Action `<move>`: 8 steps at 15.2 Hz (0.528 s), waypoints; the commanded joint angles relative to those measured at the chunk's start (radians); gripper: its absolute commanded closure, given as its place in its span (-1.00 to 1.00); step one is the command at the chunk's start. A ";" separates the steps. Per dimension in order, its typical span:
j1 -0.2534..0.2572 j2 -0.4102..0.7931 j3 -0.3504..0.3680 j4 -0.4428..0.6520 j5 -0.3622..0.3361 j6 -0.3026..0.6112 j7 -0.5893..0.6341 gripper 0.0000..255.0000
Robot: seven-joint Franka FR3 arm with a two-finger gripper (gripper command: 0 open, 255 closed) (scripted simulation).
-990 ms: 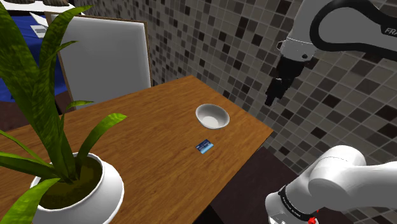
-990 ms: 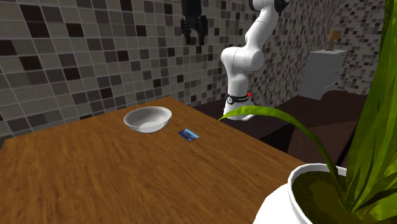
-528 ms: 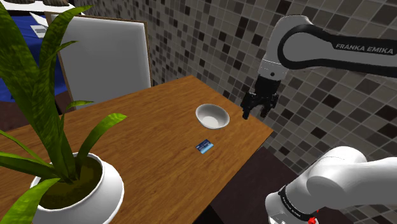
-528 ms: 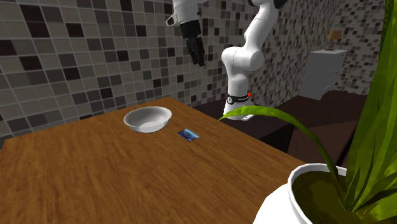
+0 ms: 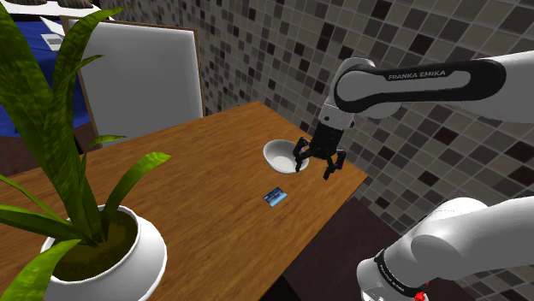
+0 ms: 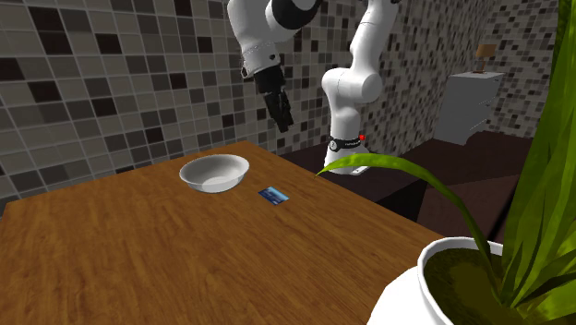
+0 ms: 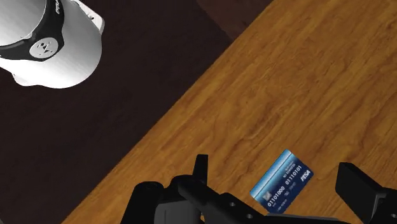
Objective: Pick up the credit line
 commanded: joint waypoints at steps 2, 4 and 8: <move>0.000 0.085 0.024 -0.024 0.104 0.110 0.108 -1.00; 0.004 0.154 0.036 -0.029 0.175 0.186 0.166 -1.00; 0.018 0.304 0.055 -0.022 0.336 0.338 0.253 -1.00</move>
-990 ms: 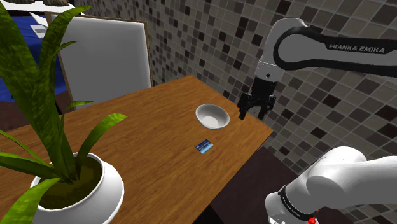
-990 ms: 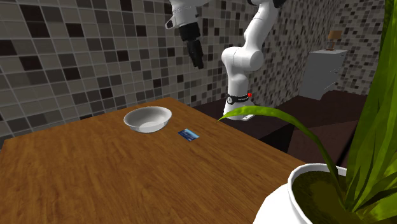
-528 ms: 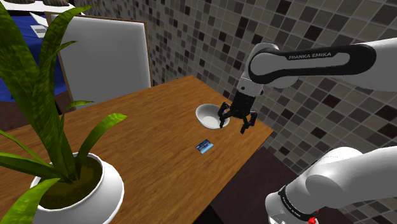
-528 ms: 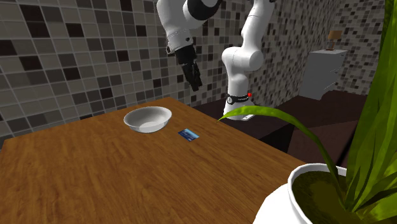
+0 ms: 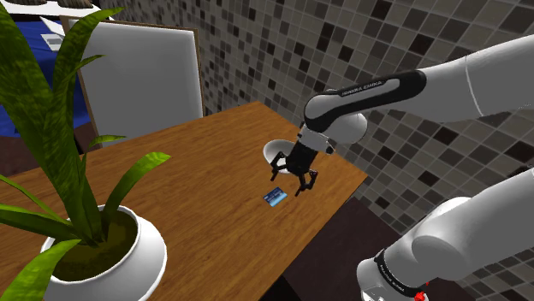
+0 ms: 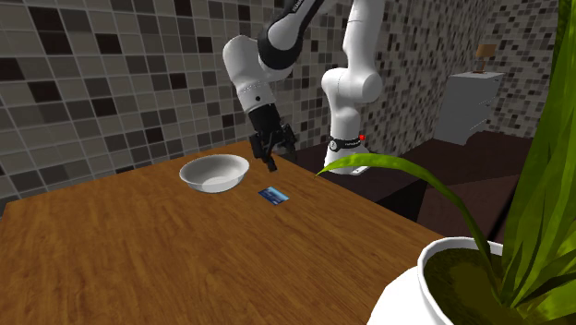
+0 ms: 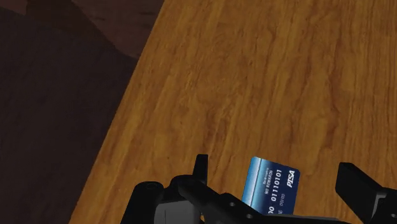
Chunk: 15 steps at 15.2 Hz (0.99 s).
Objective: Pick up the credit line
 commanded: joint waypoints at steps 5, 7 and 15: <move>0.016 0.177 0.014 0.025 0.188 0.159 0.034 -1.00; 0.018 0.206 0.016 0.027 0.206 0.181 0.011 -1.00; 0.021 0.263 0.021 0.030 0.242 0.223 -0.038 1.00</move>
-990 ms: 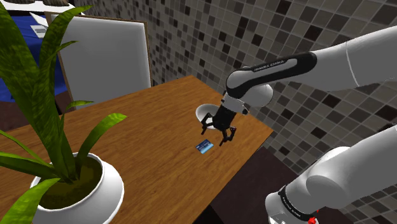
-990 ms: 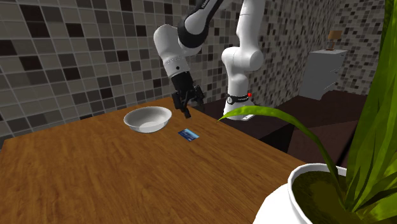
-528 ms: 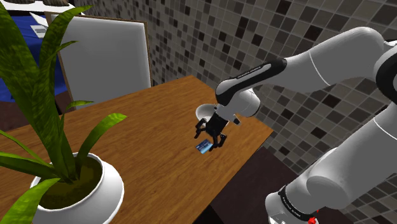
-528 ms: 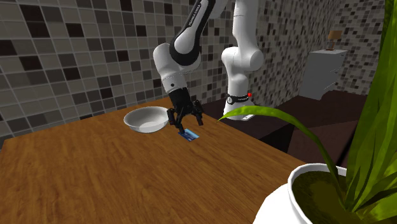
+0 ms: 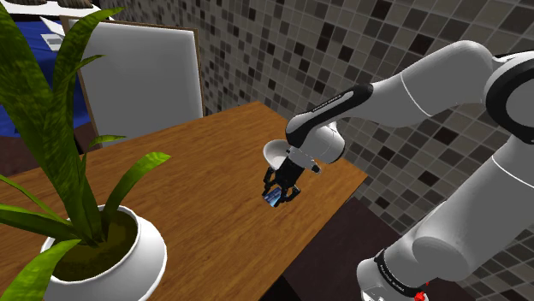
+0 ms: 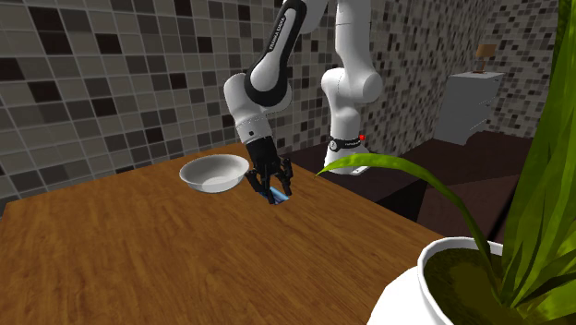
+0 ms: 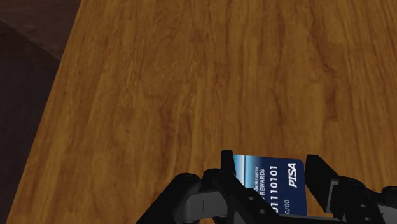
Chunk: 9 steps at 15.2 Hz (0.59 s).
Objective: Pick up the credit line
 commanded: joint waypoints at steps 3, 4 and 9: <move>0.000 0.001 0.000 -0.001 0.001 0.001 -0.001 1.00; 0.000 0.001 0.000 -0.001 0.001 0.001 -0.001 1.00; -0.001 -0.032 -0.003 -0.002 -0.021 -0.023 0.028 1.00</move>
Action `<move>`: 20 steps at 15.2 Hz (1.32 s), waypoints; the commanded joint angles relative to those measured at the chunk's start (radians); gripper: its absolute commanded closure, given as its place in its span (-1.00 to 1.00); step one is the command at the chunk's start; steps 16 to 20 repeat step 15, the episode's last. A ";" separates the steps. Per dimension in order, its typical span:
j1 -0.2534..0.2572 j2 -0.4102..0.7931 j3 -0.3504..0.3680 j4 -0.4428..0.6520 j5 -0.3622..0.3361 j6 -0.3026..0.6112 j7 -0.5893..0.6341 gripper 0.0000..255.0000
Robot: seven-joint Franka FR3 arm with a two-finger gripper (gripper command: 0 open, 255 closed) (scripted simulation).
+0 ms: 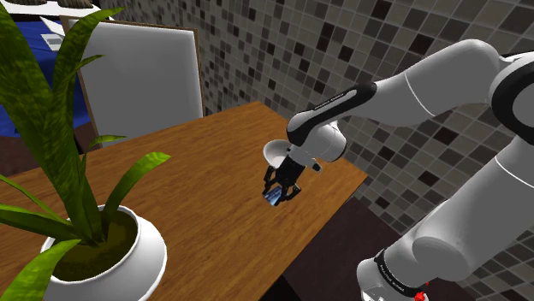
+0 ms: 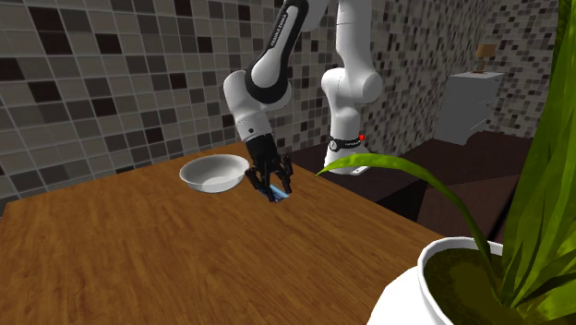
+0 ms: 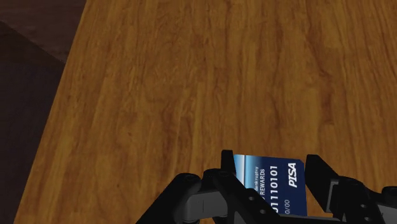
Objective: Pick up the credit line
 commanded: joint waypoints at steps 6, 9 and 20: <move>-0.007 -0.097 -0.008 -0.004 -0.060 -0.075 0.081 1.00; -0.011 -0.137 -0.011 -0.002 -0.084 -0.110 0.114 1.00; -0.016 -0.190 -0.015 0.005 -0.114 -0.160 0.158 1.00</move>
